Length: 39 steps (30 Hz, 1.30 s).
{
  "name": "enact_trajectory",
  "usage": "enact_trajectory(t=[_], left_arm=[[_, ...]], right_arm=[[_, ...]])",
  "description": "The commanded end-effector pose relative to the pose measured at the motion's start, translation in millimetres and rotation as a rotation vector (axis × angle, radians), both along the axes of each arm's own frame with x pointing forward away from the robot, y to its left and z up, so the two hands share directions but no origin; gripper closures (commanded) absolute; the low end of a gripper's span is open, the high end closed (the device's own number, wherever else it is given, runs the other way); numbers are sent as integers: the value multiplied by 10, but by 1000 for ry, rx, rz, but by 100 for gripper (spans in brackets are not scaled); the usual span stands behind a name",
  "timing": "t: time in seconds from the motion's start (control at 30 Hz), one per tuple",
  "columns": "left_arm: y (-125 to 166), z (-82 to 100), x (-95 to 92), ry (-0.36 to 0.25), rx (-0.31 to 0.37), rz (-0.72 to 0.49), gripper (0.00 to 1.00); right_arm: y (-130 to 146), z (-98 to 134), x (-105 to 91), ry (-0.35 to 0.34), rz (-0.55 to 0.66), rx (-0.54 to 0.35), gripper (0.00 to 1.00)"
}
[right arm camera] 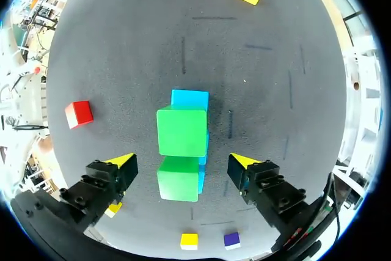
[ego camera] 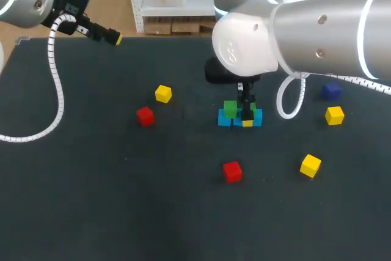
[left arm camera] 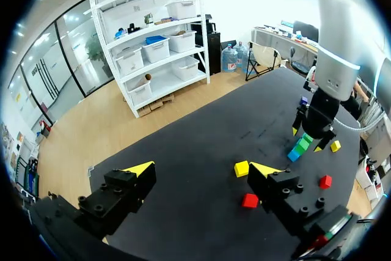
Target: Place the blue cubes, place green cubes on the blue cubes, place the yellow cubes on the green cubes, then place the red cubes on the yellow cubes, and place purple cube on the red cubes.
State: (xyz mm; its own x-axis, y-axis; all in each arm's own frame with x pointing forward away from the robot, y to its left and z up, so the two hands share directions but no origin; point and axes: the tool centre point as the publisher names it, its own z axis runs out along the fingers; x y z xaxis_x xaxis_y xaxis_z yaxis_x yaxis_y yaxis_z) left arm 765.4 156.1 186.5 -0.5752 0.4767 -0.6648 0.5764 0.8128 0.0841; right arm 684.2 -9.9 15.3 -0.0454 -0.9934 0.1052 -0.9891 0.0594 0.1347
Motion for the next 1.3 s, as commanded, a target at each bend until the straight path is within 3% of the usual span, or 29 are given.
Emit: enact_trajectory(t=[0.03,0.27,0.3,0.33,0.4,1.3], left_arm=[[12,-4,0,-2,-4,-4,0],[12,-4,0,-2,-4,-4,0],[12,-4,0,-2,-4,-4,0],[12,-4,0,-2,-4,-4,0],[12,-4,0,-2,-4,-4,0],[12,-4,0,-2,-4,-4,0]], right_arm=[[-59,17,-26,-17,-15,10,0],[-83,46,-14,-33,-31,8,2],[-82,48,-12,-34,-30,9,21],[-79,49,-9,-35,-29,10,46],[-71,48,-4,-35,-27,12,53],[-66,37,3,-37,-27,24,54]])
